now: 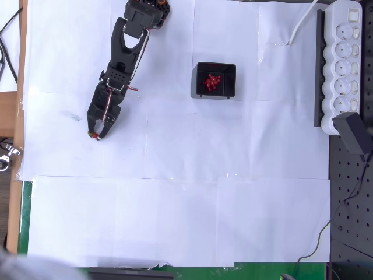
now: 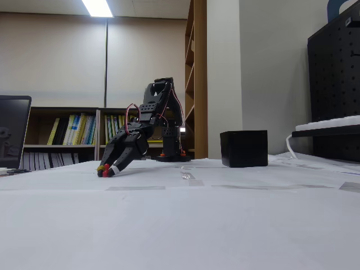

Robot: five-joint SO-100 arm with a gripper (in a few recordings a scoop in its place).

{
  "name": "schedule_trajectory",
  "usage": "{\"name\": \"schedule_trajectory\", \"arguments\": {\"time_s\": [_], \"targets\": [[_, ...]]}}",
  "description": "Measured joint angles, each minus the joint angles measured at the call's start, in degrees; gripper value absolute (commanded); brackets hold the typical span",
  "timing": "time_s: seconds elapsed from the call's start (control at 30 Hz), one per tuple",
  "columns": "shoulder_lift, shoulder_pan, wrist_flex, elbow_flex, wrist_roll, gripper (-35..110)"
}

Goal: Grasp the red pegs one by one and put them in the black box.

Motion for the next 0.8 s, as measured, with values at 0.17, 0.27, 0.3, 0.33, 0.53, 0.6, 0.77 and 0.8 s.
{"name": "schedule_trajectory", "arguments": {"time_s": [0.17, 0.27, 0.3, 0.33, 0.53, 0.6, 0.77, 0.8], "targets": [[-8.9, -0.6, 23.1, 3.2, -4.4, 0], [-13.4, -3.6, 44.4, 10.7, -8.4, 0], [-14.5, -5.3, 51.7, 14.6, -9.8, 0], [-15.3, -7.2, 59.0, 18.6, -11.6, 0], [-20.1, -23.6, 101.3, 34.5, -23.2, 0], [-22.0, -30.6, 107.3, 35.2, -27.3, 0], [-22.8, -48.4, 107.0, 35.4, -38.4, 0], [-22.8, -51.3, 105.5, 35.4, -40.3, 0]]}}
